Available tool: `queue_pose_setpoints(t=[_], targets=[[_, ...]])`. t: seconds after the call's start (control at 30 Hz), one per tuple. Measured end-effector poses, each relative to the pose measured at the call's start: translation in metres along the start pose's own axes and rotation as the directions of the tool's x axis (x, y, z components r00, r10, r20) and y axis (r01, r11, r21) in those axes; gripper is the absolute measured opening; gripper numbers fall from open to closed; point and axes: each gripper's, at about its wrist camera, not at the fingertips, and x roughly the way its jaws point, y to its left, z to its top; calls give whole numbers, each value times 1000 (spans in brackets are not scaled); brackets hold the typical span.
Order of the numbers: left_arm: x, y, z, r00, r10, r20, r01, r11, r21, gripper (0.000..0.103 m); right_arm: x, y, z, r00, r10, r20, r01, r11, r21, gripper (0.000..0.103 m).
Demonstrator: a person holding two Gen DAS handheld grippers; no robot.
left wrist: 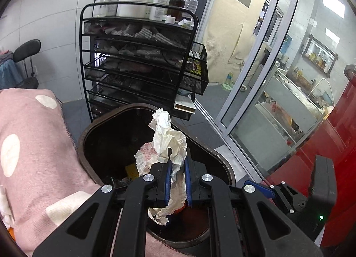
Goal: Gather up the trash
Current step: 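Lower the white plastic bag into the bin and open the left tool, then move both tools back over the remaining trash on the bed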
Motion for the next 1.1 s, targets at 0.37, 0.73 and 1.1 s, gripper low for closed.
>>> queue_pose_setpoints(t=[0.37,0.73,1.1], targets=[[15,1,-5,999,35,-28,-35,999,18,68,-6,0,-8,1000,6,-8,-6,1000,-2,85],[-5,9,-9,999,32,-7,-32,999,-14,91,-13,6,-9,1000,19,2,-19,1000,-13,86],[-53,25,-34,997,66,32,-64,997,-44,94,-20,21,-4,998,50,29,-49,998,-42,90]])
